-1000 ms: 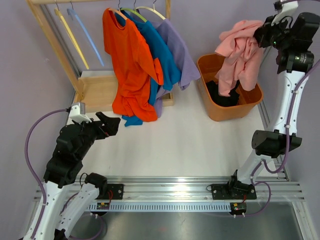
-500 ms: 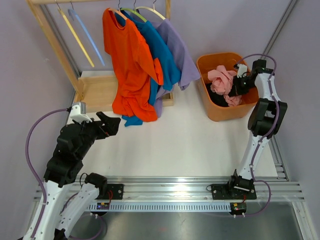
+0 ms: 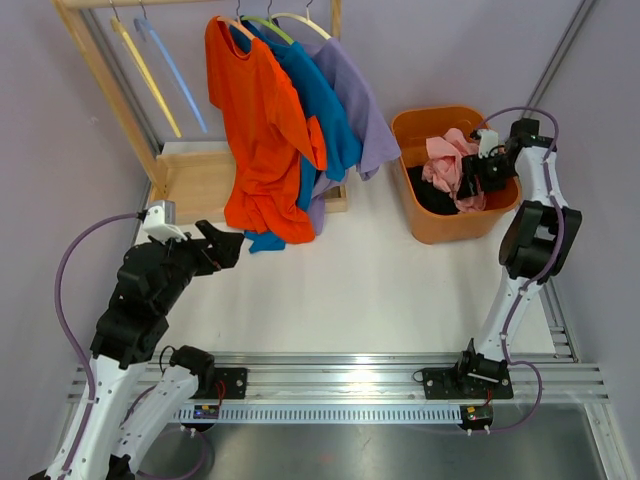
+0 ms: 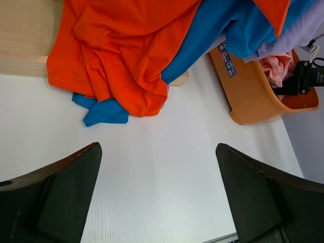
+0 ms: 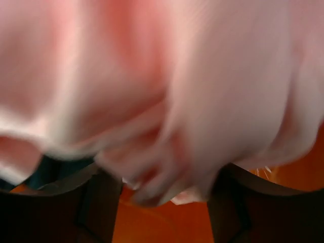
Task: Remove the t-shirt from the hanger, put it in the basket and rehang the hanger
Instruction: Place the T-shirt in the bin, then pick up the hanger from the clothesline.
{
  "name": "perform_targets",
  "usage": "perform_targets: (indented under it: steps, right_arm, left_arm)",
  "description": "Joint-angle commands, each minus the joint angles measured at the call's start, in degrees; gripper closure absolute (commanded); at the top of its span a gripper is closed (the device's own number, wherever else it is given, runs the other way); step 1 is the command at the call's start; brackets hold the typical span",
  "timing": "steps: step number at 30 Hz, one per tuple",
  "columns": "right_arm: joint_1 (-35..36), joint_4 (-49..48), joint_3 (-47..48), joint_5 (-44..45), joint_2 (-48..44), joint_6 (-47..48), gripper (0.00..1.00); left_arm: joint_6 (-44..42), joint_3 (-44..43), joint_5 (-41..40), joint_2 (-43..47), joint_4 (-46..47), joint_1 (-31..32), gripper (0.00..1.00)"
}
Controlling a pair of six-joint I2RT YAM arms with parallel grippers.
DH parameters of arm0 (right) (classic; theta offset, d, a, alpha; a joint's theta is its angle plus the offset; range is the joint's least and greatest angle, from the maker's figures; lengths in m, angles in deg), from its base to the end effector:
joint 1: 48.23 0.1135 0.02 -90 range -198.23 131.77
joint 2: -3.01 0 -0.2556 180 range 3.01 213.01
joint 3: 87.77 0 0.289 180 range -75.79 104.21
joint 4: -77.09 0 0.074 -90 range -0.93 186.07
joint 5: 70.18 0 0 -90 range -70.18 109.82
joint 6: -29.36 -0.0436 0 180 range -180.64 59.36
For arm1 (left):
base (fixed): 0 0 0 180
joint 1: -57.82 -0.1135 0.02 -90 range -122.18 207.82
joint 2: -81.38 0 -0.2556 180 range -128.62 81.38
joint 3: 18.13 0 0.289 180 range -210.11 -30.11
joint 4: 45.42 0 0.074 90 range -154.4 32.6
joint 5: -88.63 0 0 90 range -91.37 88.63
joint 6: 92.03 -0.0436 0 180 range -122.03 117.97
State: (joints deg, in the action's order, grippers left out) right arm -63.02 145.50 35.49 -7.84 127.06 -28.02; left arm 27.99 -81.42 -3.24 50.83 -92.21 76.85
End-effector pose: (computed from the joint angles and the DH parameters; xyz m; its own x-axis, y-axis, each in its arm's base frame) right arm 0.4809 -0.1060 0.2160 -0.7972 -0.2833 -0.5330 -0.4310 0.8854 0.1741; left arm 0.1489 -0.0499 0.3712 -0.3468 -0.4093 -0.8439 0.1414 0.8666 -0.4785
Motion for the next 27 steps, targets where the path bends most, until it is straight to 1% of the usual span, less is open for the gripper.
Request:
perform_targets:
  steps: [1, 2, 3, 5, 7, 11, 15, 17, 19, 20, 21, 23, 24, 25, 26, 27]
  right_arm:
    - [0.5, 2.5, 6.0, -2.0, -7.9, 0.9, 0.30]
    - [0.5, 3.1, 9.4, -2.7, -8.5, 0.7, 0.28]
    - [0.5, 3.7, 11.1, -3.1, -8.7, 0.3, 0.24]
    - [0.5, 5.7, 16.2, -4.9, -9.1, -0.3, 0.21]
    - [0.5, 8.2, 21.0, -7.6, -9.1, -1.2, 0.17]
    - [1.9, 11.8, 24.4, -12.3, -10.4, -1.9, 0.13]
    - [4.8, 10.7, 20.1, -13.2, -14.4, -1.5, 0.10]
    - [5.6, 9.1, 16.6, -15.4, -16.8, -1.7, 0.10]
    - [6.3, 8.4, 13.5, -17.3, -18.1, -1.8, 0.10]
    - [6.9, 8.2, 12.5, -17.7, -19.1, -1.7, 0.10]
    - [7.1, 7.9, 11.4, -18.5, -19.5, -1.9, 0.10]
    - [7.4, 6.8, 7.8, -19.4, -21.3, -2.3, 0.10]
    - [7.4, 6.1, 6.4, -19.8, -21.9, -3.0, 0.10]
    - [7.4, 4.5, 3.7, -20.4, -22.5, -3.4, 0.09]
    - [7.4, 3.8, 2.5, -20.7, -24.0, -4.0, 0.09]
    - [7.4, 3.1, 1.1, -21.5, -24.7, -4.2, 0.09]
  left_arm:
    - [-0.3, -2.2, 1.3, -0.5, 4.0, 0.0, 0.01]
    - [-0.2, -2.2, 1.3, -0.7, 4.3, 0.0, 0.01]
    - [-0.1, -2.3, 1.6, -1.0, 5.1, 0.0, 0.01]
    - [0.5, -2.7, 1.7, -1.6, 6.0, 0.0, 0.01]
    - [1.1, -3.2, 3.6, -2.9, 7.4, 0.0, 0.01]
    - [1.9, -7.1, 4.5, -6.6, 8.4, 0.0, 0.01]
    - [2.4, -12.7, 5.8, -12.1, 9.9, 0.0, 0.01]
    - [2.8, -15.3, 6.6, -15.7, 11.5, 0.0, 0.01]
    - [4.4, -20.0, 6.9, -18.8, 14.0, 0.0, 0.03]
    - [5.3, -21.9, 5.9, -22.1, 14.7, 0.0, 0.07]
    - [7.3, -26.1, 5.3, -24.2, 14.8, 0.1, 0.08]
    - [8.1, -30.1, 4.5, -27.6, 15.3, 0.9, 0.10]
    - [8.3, -32.3, 2.6, -31.3, 15.6, 1.6, 0.10]
    - [8.1, -36.5, 1.5, -33.1, 15.6, 3.4, 0.10]
    - [8.0, -39.2, -2.7, -35.2, 15.3, 4.3, 0.11]
    - [7.8, -41.4, -4.6, -38.6, 14.9, 5.0, 0.11]
